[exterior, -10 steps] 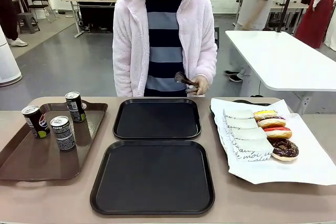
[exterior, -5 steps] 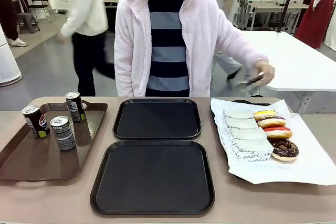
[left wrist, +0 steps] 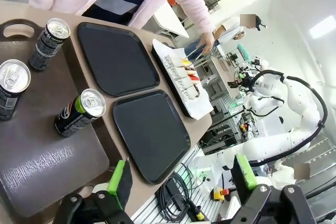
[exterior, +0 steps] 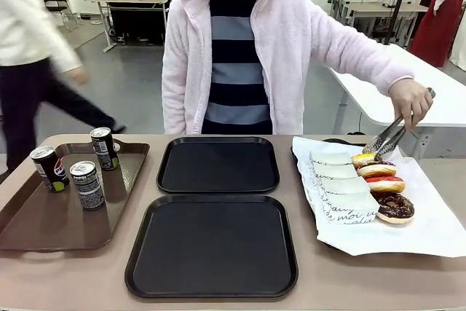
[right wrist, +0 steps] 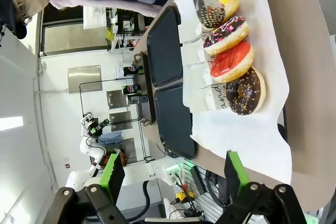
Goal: Set up donuts and drinks on trays.
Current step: Pick up one Pepsi coke and place it on the Flat Tray.
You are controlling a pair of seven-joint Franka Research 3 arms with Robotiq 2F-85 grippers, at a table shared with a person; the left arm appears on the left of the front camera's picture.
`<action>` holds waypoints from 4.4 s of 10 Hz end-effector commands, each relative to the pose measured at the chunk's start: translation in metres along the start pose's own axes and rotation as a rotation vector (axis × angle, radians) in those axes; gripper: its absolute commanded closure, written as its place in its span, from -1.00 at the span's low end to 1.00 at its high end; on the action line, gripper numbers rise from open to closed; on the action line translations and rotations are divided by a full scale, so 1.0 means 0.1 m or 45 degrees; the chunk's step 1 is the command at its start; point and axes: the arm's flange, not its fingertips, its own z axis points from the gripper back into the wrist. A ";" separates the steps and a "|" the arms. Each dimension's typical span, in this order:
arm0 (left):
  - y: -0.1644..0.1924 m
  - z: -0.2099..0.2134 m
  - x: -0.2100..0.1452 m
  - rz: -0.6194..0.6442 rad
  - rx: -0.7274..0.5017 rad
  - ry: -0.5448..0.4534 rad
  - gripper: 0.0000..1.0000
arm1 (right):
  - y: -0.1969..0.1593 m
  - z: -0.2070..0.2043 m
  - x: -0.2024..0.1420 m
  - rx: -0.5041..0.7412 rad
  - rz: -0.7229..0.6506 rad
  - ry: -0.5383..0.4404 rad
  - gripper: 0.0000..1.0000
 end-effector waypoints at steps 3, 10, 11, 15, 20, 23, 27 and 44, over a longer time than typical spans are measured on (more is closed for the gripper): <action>0.01 0.02 0.02 -0.030 -0.023 -0.019 -1.00 | -0.01 -0.02 0.00 0.020 0.007 -0.002 -1.00; -0.35 -0.39 0.62 0.109 0.431 0.522 -1.00 | -0.01 -0.02 0.00 0.020 0.007 -0.002 -1.00; -0.41 -0.55 0.71 0.109 0.611 0.636 -1.00 | -0.01 -0.02 0.00 0.020 0.007 -0.002 -1.00; -0.49 -1.47 0.86 0.010 1.105 0.812 -1.00 | -0.01 -0.02 0.00 0.020 0.007 -0.002 -1.00; -0.14 -2.34 0.88 -0.084 1.564 0.683 -1.00 | -0.01 -0.02 0.00 0.020 0.007 -0.002 -1.00; -0.17 -2.34 0.90 -0.112 1.493 0.705 -1.00 | -0.01 -0.02 0.00 0.020 0.007 -0.002 -1.00; -0.17 -2.34 0.90 -0.112 1.493 0.705 -1.00 | -0.01 -0.02 0.00 0.020 0.007 -0.002 -1.00; 0.44 -2.89 0.65 0.306 1.581 0.554 -1.00 | -0.01 -0.02 0.00 0.020 0.007 -0.002 -1.00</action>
